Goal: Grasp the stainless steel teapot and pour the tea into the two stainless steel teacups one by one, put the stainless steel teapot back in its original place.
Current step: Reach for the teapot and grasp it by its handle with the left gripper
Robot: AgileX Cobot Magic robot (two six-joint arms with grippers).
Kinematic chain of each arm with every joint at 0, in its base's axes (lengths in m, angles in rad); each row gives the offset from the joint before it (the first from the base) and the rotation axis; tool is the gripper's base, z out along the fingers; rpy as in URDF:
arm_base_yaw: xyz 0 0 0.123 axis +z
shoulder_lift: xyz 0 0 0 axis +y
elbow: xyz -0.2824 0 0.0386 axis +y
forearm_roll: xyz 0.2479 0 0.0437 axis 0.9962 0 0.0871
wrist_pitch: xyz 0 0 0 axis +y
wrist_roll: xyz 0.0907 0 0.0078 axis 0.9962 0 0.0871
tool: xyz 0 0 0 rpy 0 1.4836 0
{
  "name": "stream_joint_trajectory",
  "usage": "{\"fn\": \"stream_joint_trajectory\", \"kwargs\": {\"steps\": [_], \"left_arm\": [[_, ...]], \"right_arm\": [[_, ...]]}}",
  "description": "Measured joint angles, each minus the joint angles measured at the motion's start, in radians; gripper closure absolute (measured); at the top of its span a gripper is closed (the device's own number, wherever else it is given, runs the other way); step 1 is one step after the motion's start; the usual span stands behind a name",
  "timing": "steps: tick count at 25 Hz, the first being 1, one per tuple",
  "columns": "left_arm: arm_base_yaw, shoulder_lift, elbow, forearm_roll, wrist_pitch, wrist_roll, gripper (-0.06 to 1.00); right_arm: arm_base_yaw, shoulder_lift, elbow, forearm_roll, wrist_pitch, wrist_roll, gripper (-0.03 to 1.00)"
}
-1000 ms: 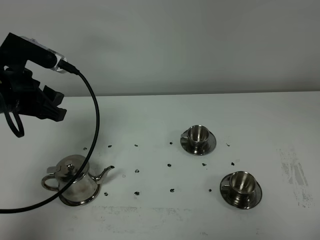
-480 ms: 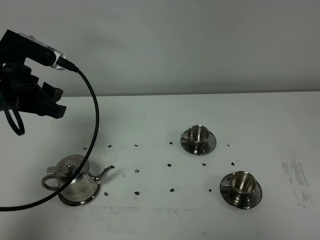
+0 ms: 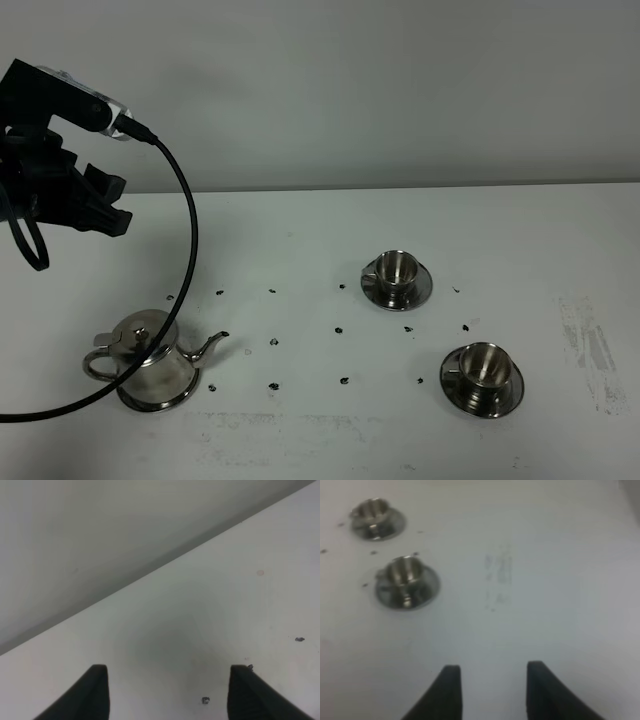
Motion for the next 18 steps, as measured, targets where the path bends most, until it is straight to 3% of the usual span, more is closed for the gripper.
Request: {"fn": "stream_joint_trajectory", "kwargs": {"steps": [4,18], "left_arm": [[0.0,0.0,0.0,0.0,0.0,0.007,0.41],[0.0,0.0,0.0,0.0,0.029,0.095,0.41]], "right_arm": [[0.0,0.0,0.001,-0.045,-0.006,0.04,0.68],[-0.041,0.0,0.001,-0.055,-0.007,0.051,0.73]]}}
